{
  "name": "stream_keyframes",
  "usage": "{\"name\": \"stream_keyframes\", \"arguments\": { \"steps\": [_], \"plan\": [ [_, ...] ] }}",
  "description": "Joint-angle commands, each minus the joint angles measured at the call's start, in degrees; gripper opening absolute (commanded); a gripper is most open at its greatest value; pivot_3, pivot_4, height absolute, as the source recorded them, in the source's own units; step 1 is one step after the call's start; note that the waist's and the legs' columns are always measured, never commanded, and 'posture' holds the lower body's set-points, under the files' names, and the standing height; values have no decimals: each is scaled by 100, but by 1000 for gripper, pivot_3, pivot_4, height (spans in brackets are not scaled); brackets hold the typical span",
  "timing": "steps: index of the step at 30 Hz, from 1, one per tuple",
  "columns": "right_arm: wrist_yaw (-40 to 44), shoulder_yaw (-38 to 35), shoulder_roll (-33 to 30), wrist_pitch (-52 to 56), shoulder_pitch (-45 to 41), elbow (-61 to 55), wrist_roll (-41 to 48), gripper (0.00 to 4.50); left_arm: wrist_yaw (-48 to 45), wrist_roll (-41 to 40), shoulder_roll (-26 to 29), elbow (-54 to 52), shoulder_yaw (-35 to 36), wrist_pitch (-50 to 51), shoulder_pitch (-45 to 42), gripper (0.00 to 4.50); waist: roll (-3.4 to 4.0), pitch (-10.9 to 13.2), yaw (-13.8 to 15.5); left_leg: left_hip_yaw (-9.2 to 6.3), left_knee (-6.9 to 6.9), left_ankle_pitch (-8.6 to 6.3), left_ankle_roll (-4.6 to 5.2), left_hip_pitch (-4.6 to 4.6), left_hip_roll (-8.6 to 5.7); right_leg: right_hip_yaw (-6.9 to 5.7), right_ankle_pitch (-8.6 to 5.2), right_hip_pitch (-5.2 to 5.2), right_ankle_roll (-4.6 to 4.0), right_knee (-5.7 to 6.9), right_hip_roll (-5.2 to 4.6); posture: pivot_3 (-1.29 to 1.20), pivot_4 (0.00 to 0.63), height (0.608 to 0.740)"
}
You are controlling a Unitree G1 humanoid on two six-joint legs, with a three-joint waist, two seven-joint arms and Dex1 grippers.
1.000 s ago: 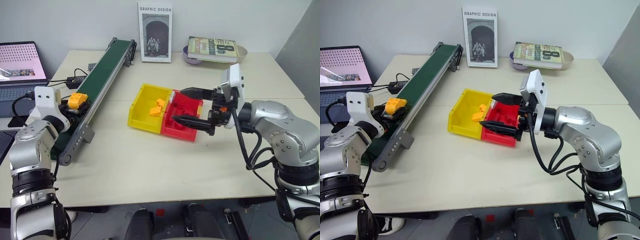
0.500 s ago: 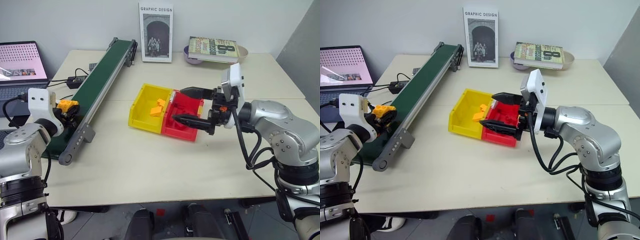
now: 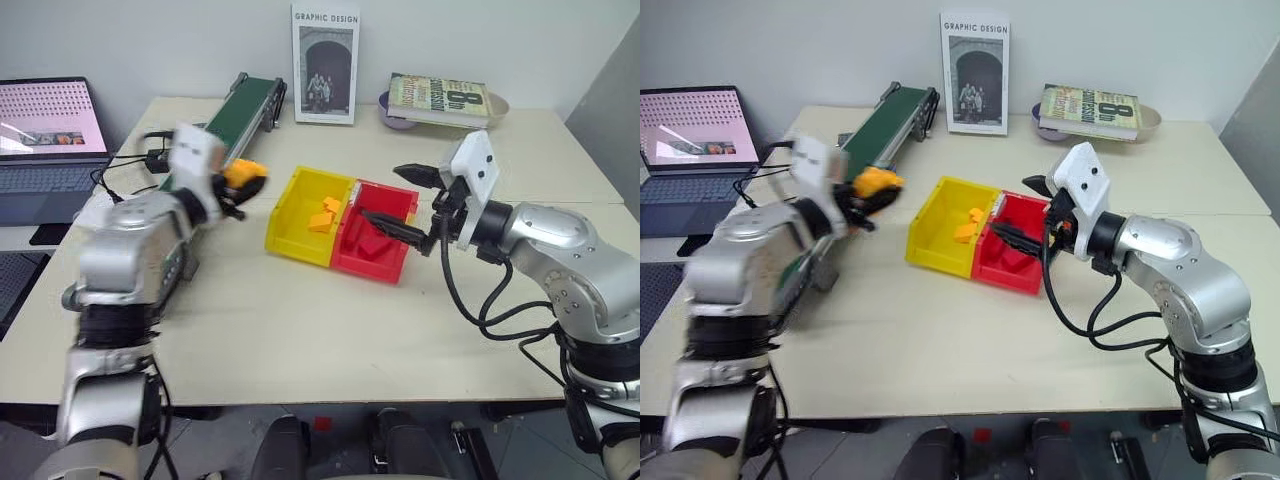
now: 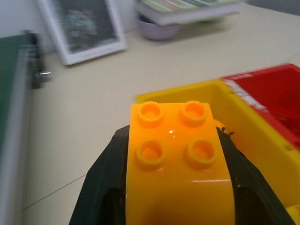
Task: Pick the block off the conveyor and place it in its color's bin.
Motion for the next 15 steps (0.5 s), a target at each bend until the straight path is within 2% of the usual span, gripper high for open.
{"name": "stream_keyframes", "arguments": {
  "steps": [1, 5, 7, 8, 9, 15],
  "plan": [
    [-291, -84, -58, 205, 214, -544, -93, 4500, -377, 334, -206, 713, -337, -695, -514, 1550, 0, 0, -26, 1, -1, 0, 0, 0, 0, 0, 0, -2, 0, 1, 6, 0, 150, 740],
    [-613, -213, -36, 509, 535, -929, -120, 4500, -596, 671, -542, 1877, -597, -1405, -948, 1550, 2, 1, -45, -1, -3, 0, 1, 4, 3, 0, -1, -5, -2, 5, 21, 0, 150, 740],
    [-740, -308, -18, 645, 605, -1068, -81, 4500, -762, 716, -630, 2298, -595, -1598, -1109, 2250, 2, 1, -29, -6, -3, 0, 1, 3, 0, -8, -4, -3, -5, 6, 26, 0, 150, 740],
    [-782, -342, -12, 695, 612, -1105, -64, 4500, -848, 721, -640, 2405, -583, -1673, -1152, 2325, 2, 1, -43, -6, -2, 0, 1, 2, 0, -6, -4, -4, -5, 5, 28, 0, 150, 740],
    [-837, -410, -16, 763, 649, -1172, -47, 4500, -930, 736, -634, 2537, -568, -1751, -1227, 2632, 2, 1, -49, -1, -2, 0, 1, 2, 1, 0, -4, -6, -5, 5, 29, 0, 150, 740],
    [-884, -507, -24, 890, 651, -1224, -4, 4500, -1115, 808, -566, 2810, -434, -1946, -1406, 3782, 1, 1, -37, -3, 0, 0, 1, 0, 2, 1, -5, -4, -4, 2, 26, 0, 150, 740]
  ]
}}
